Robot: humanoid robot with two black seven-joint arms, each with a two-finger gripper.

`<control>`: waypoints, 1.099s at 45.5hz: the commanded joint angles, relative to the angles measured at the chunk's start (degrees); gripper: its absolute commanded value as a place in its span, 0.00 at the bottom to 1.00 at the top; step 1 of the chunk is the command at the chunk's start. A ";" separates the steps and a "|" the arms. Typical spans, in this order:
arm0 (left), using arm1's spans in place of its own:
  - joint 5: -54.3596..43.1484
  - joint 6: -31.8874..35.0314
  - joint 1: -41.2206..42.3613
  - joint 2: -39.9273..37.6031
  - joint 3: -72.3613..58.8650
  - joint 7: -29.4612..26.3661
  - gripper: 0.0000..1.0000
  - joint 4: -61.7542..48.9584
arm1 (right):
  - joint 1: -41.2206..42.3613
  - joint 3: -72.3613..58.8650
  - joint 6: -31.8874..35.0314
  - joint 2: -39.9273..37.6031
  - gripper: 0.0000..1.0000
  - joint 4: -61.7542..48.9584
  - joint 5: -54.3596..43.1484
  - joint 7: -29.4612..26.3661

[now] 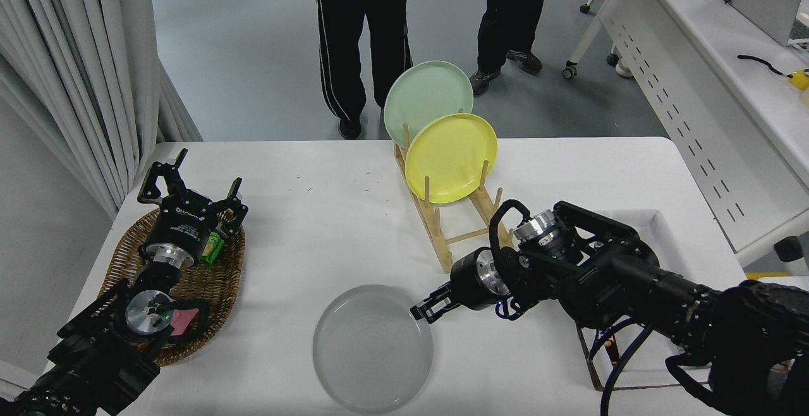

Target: Place the plate on the table

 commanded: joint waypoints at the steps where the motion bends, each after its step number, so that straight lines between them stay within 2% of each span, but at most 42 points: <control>1: 0.00 0.00 0.00 0.00 0.02 0.00 1.00 -0.03 | -0.48 0.49 1.56 0.71 0.00 -2.08 -0.22 -0.02; 50: 0.00 0.00 0.00 0.00 0.02 0.00 1.00 0.06 | -0.74 0.23 2.52 0.88 0.00 -5.16 -1.01 -0.02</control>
